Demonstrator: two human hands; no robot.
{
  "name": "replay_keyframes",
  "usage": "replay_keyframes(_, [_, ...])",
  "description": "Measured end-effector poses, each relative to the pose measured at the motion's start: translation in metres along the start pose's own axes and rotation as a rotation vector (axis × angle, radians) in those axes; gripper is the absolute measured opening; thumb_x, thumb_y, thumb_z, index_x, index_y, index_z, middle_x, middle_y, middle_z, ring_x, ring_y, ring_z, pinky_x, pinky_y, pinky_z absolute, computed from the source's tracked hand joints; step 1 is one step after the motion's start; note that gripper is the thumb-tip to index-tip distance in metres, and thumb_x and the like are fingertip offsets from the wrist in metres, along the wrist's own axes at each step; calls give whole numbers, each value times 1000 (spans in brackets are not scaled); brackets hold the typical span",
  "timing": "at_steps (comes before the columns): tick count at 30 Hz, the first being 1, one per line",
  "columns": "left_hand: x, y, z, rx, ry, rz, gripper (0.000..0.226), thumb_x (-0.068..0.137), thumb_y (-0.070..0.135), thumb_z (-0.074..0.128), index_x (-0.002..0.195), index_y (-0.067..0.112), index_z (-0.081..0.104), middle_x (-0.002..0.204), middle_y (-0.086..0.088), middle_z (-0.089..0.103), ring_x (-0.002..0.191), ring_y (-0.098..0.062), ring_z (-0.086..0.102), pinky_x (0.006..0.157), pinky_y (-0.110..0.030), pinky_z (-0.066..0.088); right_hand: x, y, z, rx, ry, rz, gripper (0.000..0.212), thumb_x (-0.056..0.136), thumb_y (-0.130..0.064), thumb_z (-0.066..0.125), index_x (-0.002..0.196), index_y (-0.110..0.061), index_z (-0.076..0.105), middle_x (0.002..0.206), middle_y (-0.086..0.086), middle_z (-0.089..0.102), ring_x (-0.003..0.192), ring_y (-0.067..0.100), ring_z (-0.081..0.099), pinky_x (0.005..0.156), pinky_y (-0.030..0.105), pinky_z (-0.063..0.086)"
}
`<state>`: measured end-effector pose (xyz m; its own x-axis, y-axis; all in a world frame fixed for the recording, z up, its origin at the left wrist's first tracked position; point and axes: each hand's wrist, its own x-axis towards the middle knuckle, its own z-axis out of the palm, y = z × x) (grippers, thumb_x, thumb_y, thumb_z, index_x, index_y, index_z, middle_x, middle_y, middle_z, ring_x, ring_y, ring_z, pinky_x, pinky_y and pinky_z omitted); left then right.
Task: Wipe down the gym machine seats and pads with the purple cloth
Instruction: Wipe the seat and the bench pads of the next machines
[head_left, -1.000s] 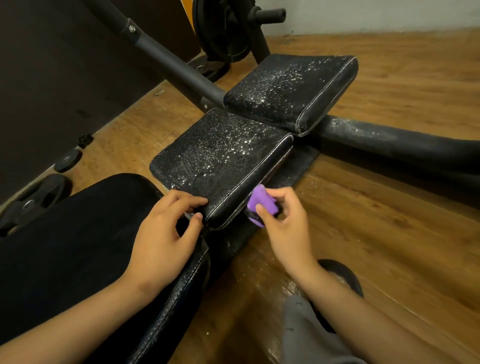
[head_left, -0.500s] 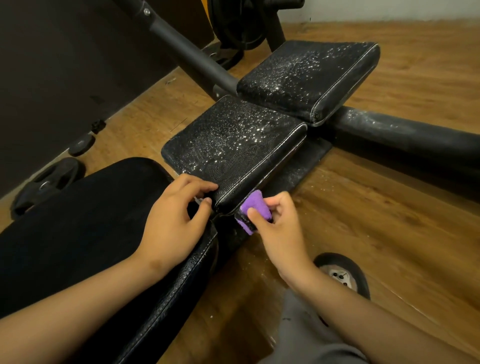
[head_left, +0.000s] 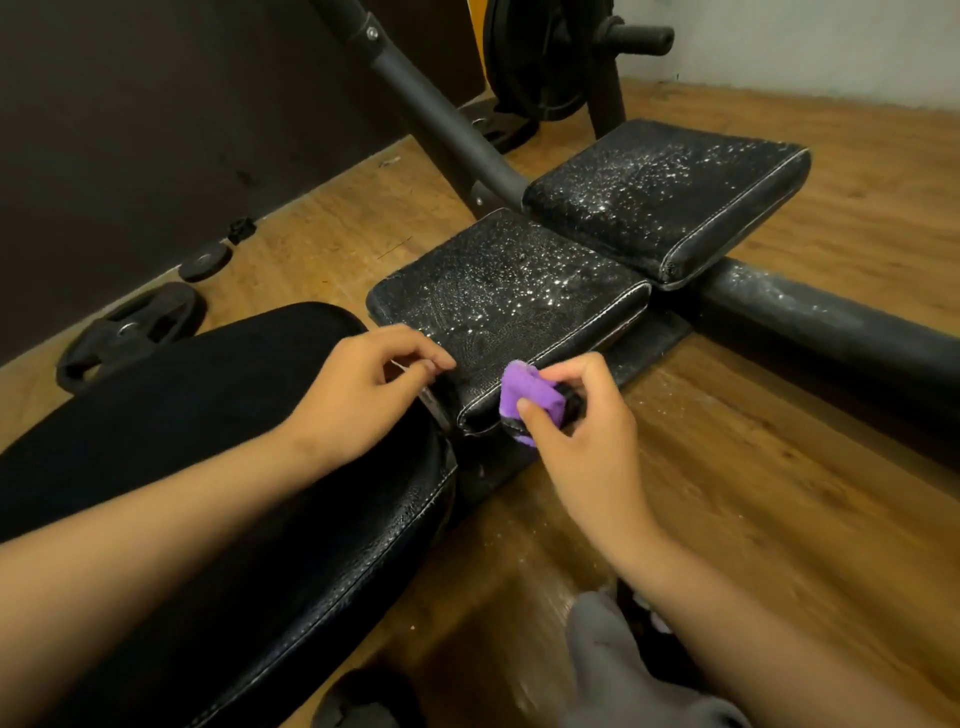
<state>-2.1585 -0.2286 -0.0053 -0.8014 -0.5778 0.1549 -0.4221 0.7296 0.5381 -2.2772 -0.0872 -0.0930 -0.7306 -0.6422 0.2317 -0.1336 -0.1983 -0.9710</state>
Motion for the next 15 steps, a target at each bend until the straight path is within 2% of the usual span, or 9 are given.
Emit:
replay_keyframes(2, [12,-4,-16,29,-32,10,20,91,5,58,93,18,73,92,9,67,88,-4,62,84,-18,47,15,-10,-2,-81,-87,-60,20,85,-9,64,94,-25,56,98,-3,60,88,13,61,70,41,58])
replay_keyframes(4, [25,-18,-31,69,-39,-2,20,92,7,58,93,20,72,96,11,67,90,-1,62,84,-17,47,35,-23,-1,-158,-187,-126,18,85,-10,62,95,-25,59,97,-7,61,90,13,61,73,44,57])
replay_keyframes(6, [41,-39,-43,128,-34,-18,19,93,10,58,94,24,70,99,12,66,93,-1,60,84,-17,46,61,-40,2,-215,-285,-183,18,86,-10,62,99,-23,61,99,-7,61,92,13,60,75,39,57])
replay_keyframes(9, [64,-72,-57,198,-23,-63,16,94,13,57,99,23,68,103,6,64,96,-6,58,82,-21,45,103,-61,11,-343,-387,-270,18,87,-10,63,102,-20,64,101,-3,63,92,10,60,74,19,52])
replay_keyframes(13, [96,-101,-77,168,61,-134,14,93,13,58,101,16,69,104,-1,67,101,-16,60,86,-28,43,154,-76,42,-487,-485,-319,17,87,-11,63,101,-20,66,102,1,63,86,6,59,67,13,49])
replay_keyframes(15, [110,-109,-87,83,83,-154,13,94,17,58,101,17,69,102,1,67,98,-13,61,85,-26,45,176,-74,62,-599,-533,-352,19,87,-11,62,102,-23,66,101,-3,62,91,4,56,73,14,47])
